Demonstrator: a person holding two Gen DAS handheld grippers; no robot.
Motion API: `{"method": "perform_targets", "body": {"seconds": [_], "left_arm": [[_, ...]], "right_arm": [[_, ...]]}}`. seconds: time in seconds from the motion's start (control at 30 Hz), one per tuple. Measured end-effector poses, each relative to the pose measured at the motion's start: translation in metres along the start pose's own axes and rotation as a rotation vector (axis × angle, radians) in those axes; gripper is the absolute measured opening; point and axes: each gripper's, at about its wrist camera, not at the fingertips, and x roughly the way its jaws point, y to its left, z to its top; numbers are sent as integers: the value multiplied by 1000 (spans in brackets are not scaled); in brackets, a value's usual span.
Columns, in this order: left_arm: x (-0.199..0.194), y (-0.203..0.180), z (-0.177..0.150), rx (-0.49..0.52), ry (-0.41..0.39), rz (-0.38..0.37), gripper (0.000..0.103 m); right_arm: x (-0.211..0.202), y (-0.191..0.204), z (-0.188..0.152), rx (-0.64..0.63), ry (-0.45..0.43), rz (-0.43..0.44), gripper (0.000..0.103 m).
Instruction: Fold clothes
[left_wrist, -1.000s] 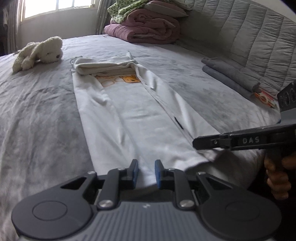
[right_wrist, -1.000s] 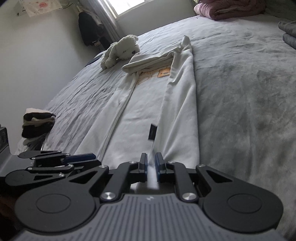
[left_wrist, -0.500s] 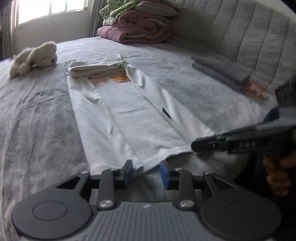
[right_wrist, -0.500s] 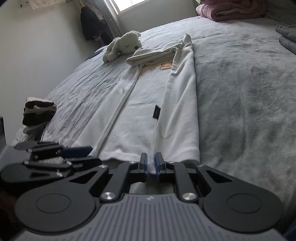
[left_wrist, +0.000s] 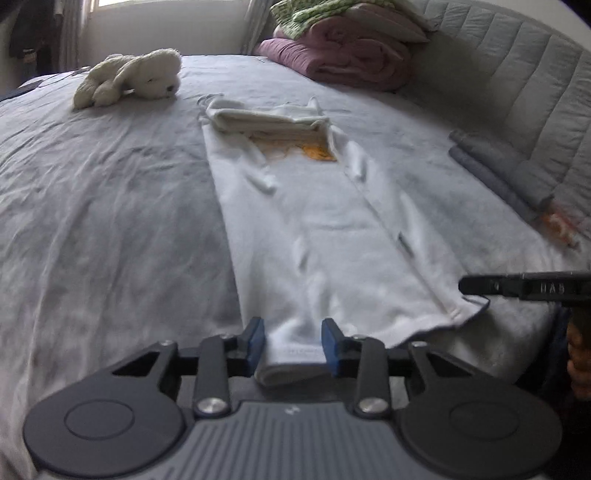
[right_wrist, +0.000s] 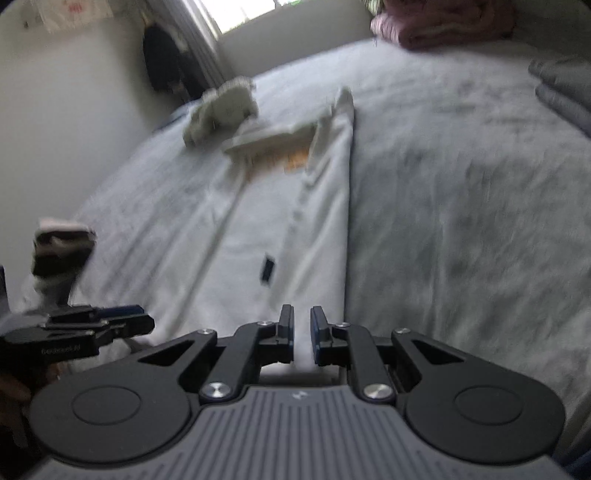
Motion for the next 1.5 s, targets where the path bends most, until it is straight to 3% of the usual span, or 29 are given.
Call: {"method": "perform_targets", "body": {"seconds": [0.4,0.57,0.67,0.8,0.93,1.17,1.5], "left_arm": [[-12,-6,-7,59,16,23,34],[-36,8,-4,-67,-11,-42,34],[-47,24,0,-181,-46,-34,36],[-43,36,3,-260,-42,-32,37],[-28,37,1,-287,-9,-43,37],[-12,39,-4,-313,22,-73,41],[3,49,-4,-378,17,-145,43]], "right_arm": [[-7,9,-20,-60,30,-25,14],[-20,11,-25,-57,34,2,15],[-38,2,-19,16,-25,26,16],[-37,-13,-9,98,-33,41,19],[-35,-28,0,178,-36,55,40],[-19,-47,-10,285,21,120,40],[-11,-67,-17,424,31,226,39]]}}
